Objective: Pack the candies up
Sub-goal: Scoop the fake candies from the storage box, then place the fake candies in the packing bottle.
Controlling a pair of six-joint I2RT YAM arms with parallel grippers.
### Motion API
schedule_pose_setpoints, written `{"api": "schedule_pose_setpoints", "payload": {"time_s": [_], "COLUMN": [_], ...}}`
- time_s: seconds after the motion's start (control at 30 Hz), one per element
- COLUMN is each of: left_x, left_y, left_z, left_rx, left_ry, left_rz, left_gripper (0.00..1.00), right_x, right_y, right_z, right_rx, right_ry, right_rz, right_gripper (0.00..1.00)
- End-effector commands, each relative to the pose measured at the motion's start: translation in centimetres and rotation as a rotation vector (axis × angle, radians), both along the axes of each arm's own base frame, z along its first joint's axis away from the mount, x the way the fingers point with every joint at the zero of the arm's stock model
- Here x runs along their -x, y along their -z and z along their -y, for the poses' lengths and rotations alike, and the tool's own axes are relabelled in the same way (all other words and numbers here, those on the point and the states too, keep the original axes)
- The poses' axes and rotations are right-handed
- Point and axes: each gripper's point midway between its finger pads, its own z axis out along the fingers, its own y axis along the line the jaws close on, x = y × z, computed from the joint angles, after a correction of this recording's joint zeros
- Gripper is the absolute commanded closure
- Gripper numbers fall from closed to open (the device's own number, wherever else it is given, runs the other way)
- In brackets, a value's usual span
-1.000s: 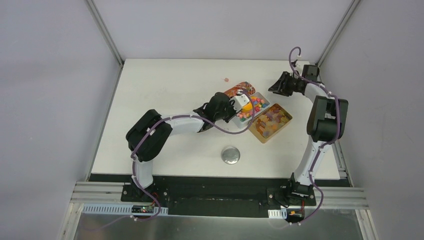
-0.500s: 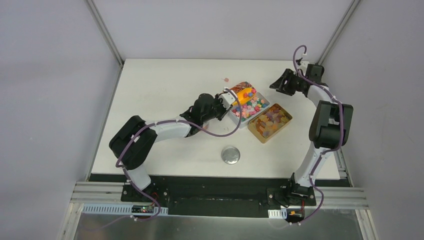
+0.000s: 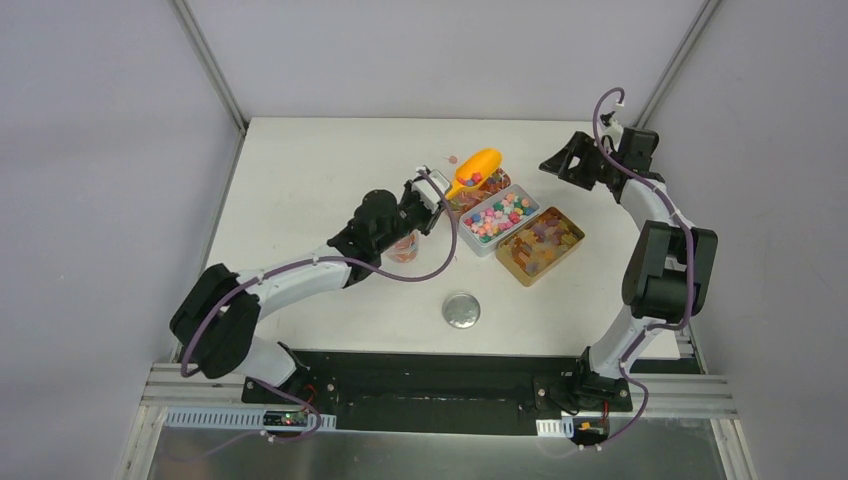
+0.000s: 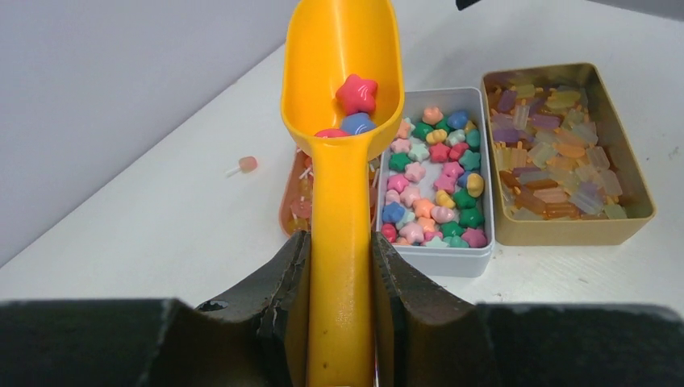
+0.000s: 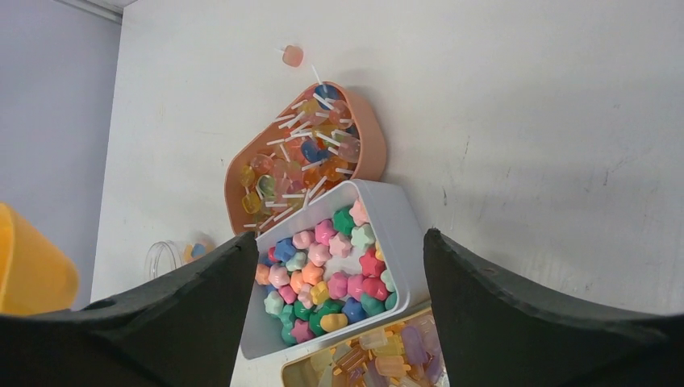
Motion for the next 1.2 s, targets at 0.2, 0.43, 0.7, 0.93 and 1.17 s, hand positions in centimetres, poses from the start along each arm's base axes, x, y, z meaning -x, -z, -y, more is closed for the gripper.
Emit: {"api": "schedule_pose_setpoints", "payload": {"time_s": [0.2, 0.43, 0.7, 0.93, 1.17], "left_x": [1.9, 6.0, 9.4, 9.5, 10.1], "left_y": [-5.5, -6.0, -4.0, -2.8, -1.3], "left_z": [-6.3, -10.6, -15.5, -19.3, -18.6], "left_rx": [0.075, -0.002, -0.155, -0.233, -0.306], "left_ry": [-0.221, -0.266, -0.33, -0.482, -0.41], "left_rz": [-0.091, -0.198, -0.251, -0.236, -0.269], "left_gripper": [1.0, 1.0, 1.0, 1.0, 1.0], "right_x": [0.0, -0.1, -0.1, -0.1, -0.2], "right_y": [-3.9, -3.4, -3.4, -3.3, -3.1], "right_z": [-0.5, -0.7, -0.7, -0.7, -0.7], "right_rx": [0.036, 0.041, 0.047, 0.048, 0.049], "right_ry": [-0.008, -0.016, -0.018, -0.022, -0.026], "right_rz": [0.127, 0.122, 0.127, 0.128, 0.125], "right_gripper": [0.22, 0.21, 0.21, 0.21, 0.21]}}
